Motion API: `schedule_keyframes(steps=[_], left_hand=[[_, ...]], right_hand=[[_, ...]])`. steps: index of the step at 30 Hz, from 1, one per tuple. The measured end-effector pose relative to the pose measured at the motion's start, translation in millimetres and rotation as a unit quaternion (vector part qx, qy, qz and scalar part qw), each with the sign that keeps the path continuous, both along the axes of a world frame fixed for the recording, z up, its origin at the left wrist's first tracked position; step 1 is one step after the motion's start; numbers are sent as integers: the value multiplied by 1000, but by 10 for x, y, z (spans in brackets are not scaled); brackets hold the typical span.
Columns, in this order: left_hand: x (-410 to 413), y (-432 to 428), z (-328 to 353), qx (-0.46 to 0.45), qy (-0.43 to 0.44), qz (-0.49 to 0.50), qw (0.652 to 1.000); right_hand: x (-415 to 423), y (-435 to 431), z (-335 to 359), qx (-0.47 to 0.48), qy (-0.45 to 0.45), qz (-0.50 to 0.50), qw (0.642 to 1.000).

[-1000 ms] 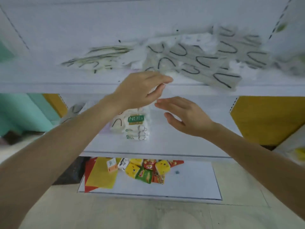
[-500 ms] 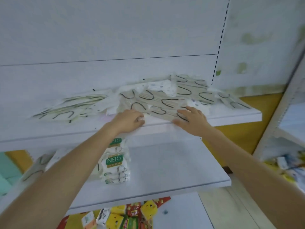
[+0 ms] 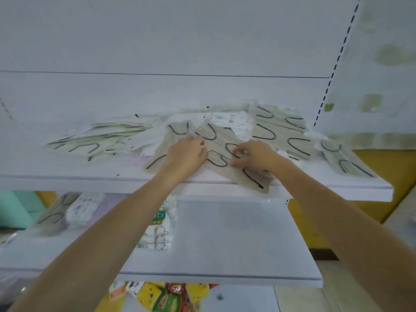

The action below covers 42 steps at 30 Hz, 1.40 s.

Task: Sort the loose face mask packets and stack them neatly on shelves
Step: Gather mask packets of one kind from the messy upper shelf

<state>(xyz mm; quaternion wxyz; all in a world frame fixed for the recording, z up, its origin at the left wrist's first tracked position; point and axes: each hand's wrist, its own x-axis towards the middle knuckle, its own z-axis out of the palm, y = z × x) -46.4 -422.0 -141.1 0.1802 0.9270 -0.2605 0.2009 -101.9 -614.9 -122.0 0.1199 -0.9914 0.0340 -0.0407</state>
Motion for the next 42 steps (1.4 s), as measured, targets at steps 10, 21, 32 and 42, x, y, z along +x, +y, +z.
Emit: schedule_keyframes(steps=[10, 21, 32, 42], left_hand=[[336, 187, 74, 61, 160, 189, 967], [288, 230, 157, -248, 185, 94, 946], [247, 285, 47, -315, 204, 87, 923], [260, 375, -208, -382, 120, 60, 914]], right_hand=[[175, -32, -27, 92, -104, 27, 990], [276, 449, 63, 341, -167, -10, 925], [157, 806, 36, 268, -58, 105, 956], [-8, 199, -65, 85, -39, 60, 994]])
